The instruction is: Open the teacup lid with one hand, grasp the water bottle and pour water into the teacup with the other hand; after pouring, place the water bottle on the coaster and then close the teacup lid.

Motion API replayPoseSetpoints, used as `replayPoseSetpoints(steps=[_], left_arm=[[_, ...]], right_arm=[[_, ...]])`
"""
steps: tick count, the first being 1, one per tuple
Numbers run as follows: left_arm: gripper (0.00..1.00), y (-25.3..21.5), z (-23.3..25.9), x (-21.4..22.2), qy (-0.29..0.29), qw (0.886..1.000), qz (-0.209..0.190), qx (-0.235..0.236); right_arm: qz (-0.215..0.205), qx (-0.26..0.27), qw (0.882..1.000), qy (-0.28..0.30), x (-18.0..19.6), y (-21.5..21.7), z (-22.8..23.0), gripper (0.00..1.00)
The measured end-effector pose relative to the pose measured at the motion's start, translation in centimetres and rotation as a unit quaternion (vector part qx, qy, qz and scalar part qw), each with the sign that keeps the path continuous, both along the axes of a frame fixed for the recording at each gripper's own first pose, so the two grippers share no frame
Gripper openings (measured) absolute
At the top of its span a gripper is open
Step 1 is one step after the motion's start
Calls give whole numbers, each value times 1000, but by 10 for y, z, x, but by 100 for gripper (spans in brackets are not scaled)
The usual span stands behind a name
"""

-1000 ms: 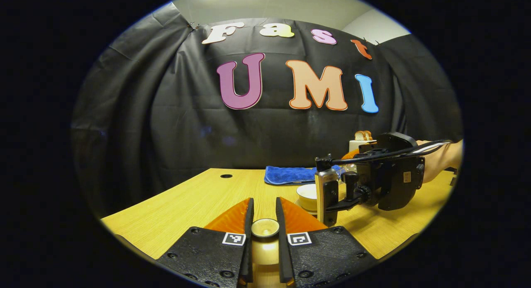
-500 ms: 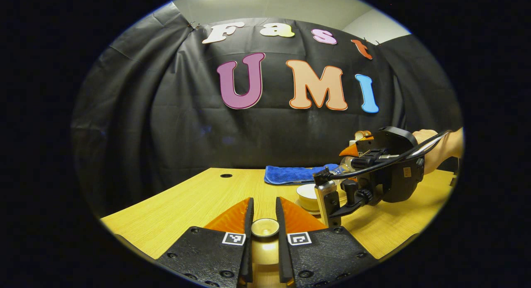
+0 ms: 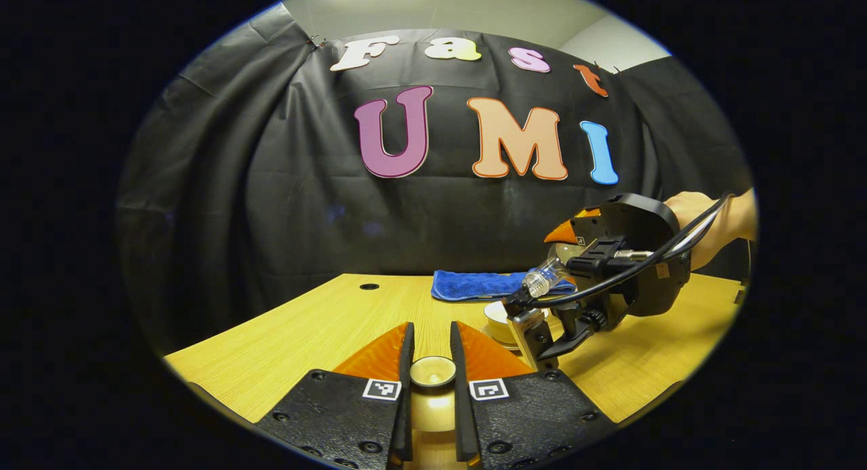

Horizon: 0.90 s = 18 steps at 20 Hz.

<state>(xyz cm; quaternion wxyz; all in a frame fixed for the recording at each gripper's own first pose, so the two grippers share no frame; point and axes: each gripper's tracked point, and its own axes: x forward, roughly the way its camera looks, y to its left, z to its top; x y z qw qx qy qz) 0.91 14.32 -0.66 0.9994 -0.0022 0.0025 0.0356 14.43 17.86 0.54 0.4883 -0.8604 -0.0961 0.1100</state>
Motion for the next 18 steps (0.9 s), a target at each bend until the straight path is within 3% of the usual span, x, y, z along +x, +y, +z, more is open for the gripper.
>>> replayPoseSetpoints(steps=[6, 18], left_arm=[[22, 0, 0, 0, 1, 1000, 0, 0], [22, 0, 0, 0, 1, 1000, 0, 0]], right_arm=[[22, -44, 999, -23, 2, 6, 6, 70], [38, -59, 997, -19, -1, 15, -1, 70]])
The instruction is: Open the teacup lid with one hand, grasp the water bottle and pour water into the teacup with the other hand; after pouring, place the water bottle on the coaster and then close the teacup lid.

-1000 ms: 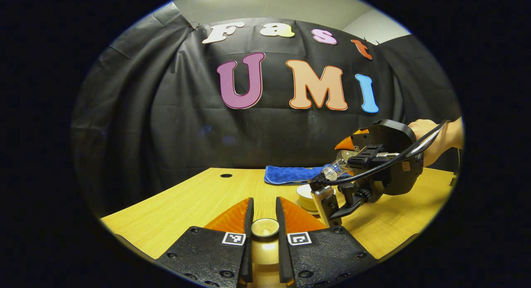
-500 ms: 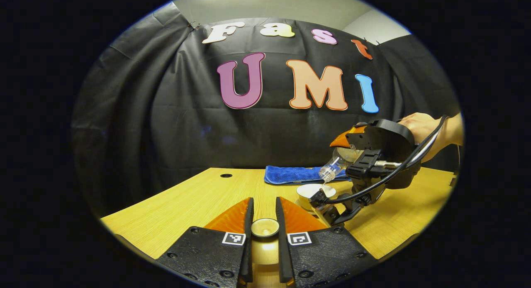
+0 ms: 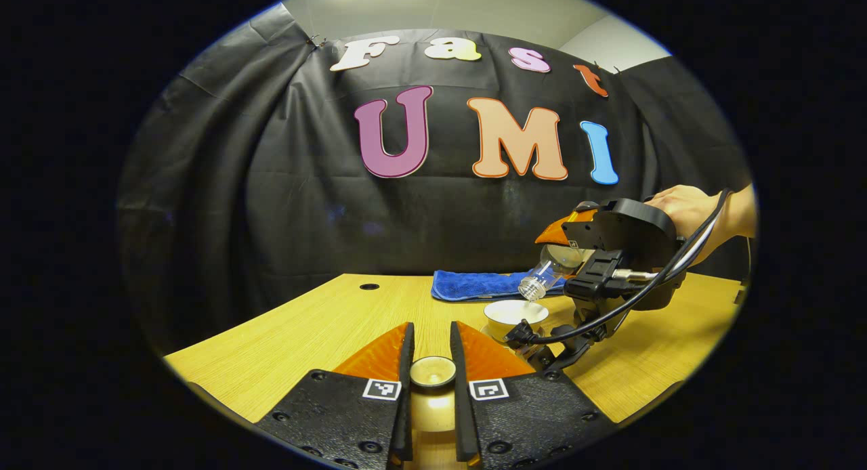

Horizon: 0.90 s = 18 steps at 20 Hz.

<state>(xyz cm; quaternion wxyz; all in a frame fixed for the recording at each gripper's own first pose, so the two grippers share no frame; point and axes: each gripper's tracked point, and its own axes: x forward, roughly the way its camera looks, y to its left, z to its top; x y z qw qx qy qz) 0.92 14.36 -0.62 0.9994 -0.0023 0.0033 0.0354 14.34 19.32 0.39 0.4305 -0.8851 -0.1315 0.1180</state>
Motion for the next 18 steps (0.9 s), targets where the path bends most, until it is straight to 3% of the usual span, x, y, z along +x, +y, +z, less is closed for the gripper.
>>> replayPoseSetpoints(steps=[7, 10, 15, 18], left_arm=[[22, 0, 0, 0, 0, 1000, 0, 0], [22, 0, 0, 0, 0, 1000, 0, 0], [22, 0, 0, -1, 0, 1000, 0, 0], [22, 0, 0, -1, 0, 1000, 0, 0]], right_arm=[[0, 6, 1000, 7, -2, 3, -4, 70], [-29, 63, 995, 65, 1, -8, -21, 69], [-71, 177, 972, 138, 2, -22, -26, 71], [-86, 274, 942, 175, 2, -26, -10, 69]])
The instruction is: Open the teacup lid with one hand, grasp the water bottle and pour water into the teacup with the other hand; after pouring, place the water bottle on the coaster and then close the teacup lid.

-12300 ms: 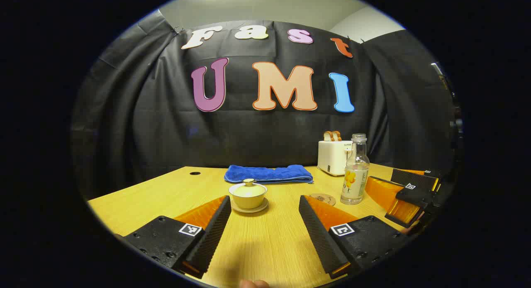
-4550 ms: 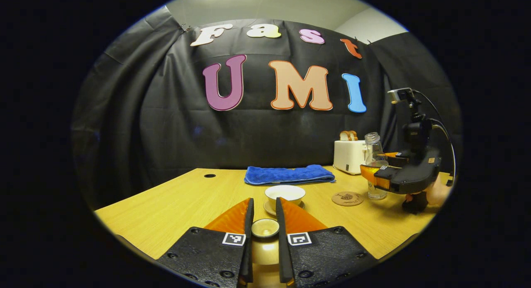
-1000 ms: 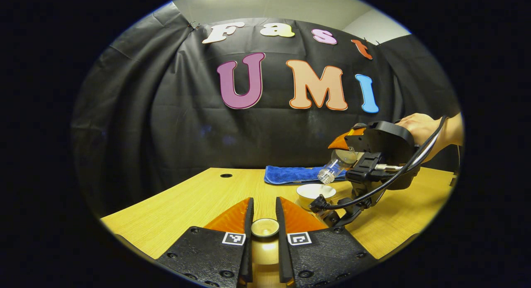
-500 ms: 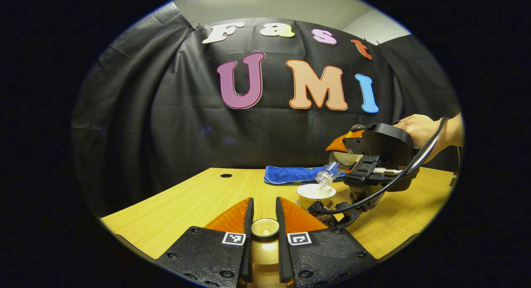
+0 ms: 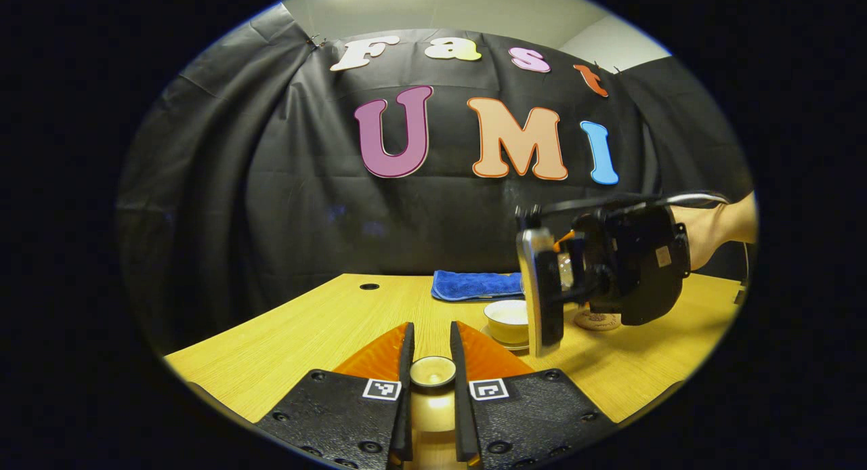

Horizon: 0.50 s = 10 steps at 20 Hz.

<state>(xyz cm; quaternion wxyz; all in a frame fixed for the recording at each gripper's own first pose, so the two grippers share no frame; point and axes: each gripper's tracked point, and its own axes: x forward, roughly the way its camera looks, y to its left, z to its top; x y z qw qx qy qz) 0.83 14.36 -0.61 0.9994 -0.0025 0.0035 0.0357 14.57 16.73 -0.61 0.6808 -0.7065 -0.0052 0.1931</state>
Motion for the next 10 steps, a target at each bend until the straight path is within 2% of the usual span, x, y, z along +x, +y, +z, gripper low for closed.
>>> replayPoseSetpoints(steps=[2, 4, 6, 10], left_arm=[[22, 0, 0, 0, 0, 1000, 0, 0], [22, 0, 0, 1, 0, 1000, 0, 0], [22, 0, -1, 0, 0, 1000, 0, 0], [22, 1, -1, 1, 0, 1000, 3, 0]], right_arm=[[-16, 79, 996, 29, 3, 2, 10, 69], [-36, 164, 984, 56, 3, -2, 25, 69], [-60, 254, 962, 82, 4, -12, 38, 69], [-96, 398, 905, 118, 6, -44, 53, 71]])
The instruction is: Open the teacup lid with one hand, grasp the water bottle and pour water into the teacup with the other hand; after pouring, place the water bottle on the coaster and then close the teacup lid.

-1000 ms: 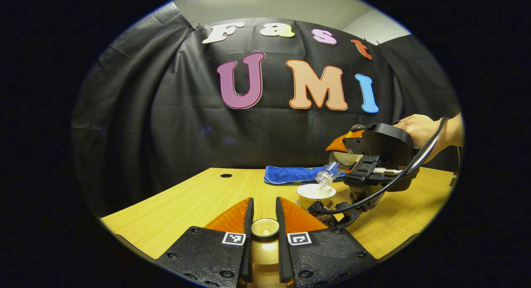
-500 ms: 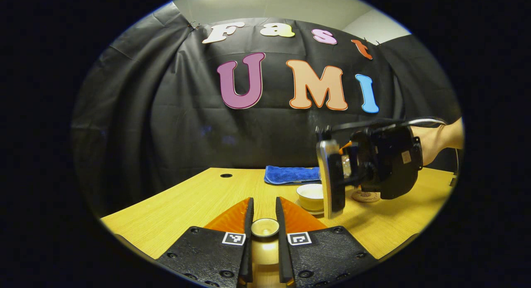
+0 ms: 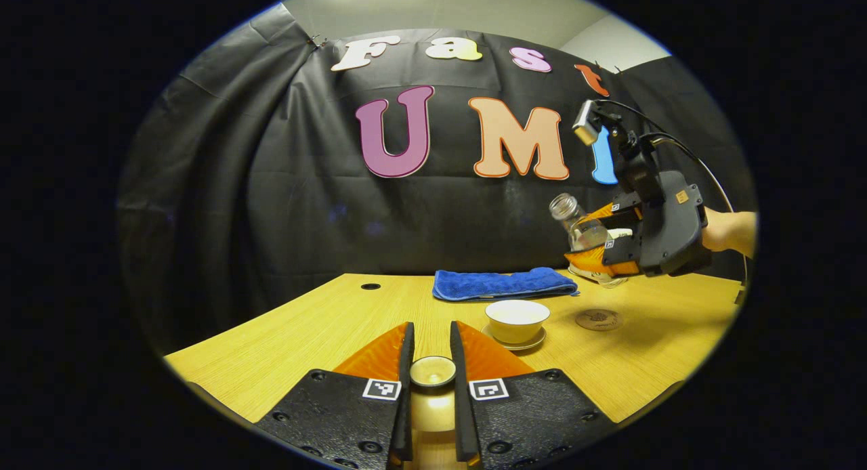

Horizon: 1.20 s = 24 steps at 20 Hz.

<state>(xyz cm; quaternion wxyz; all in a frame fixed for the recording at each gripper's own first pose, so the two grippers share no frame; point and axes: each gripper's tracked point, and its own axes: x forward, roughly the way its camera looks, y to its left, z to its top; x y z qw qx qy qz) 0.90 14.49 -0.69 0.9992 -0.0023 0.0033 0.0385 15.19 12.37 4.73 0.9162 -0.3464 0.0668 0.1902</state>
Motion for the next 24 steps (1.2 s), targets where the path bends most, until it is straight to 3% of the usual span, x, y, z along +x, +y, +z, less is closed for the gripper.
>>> replayPoseSetpoints(steps=[3, 7, 12, 15, 24], left_arm=[[22, 0, 0, 0, 0, 1000, 1, 0], [22, 1, 0, 0, 0, 1000, 3, 0], [22, 1, 0, 0, 0, 1000, 4, 0], [22, 1, 0, 0, 0, 1000, 4, 0], [22, 1, -1, 0, 0, 1000, 4, 0]], right_arm=[[-24, 101, 994, 18, 4, -21, 1, 70], [-37, 240, 968, 68, 0, -42, -18, 70], [-62, 320, 943, 72, 10, -47, -37, 71], [-55, 351, 933, 55, 10, -45, -34, 72], [-62, 349, 934, 35, 4, -41, -53, 71]])
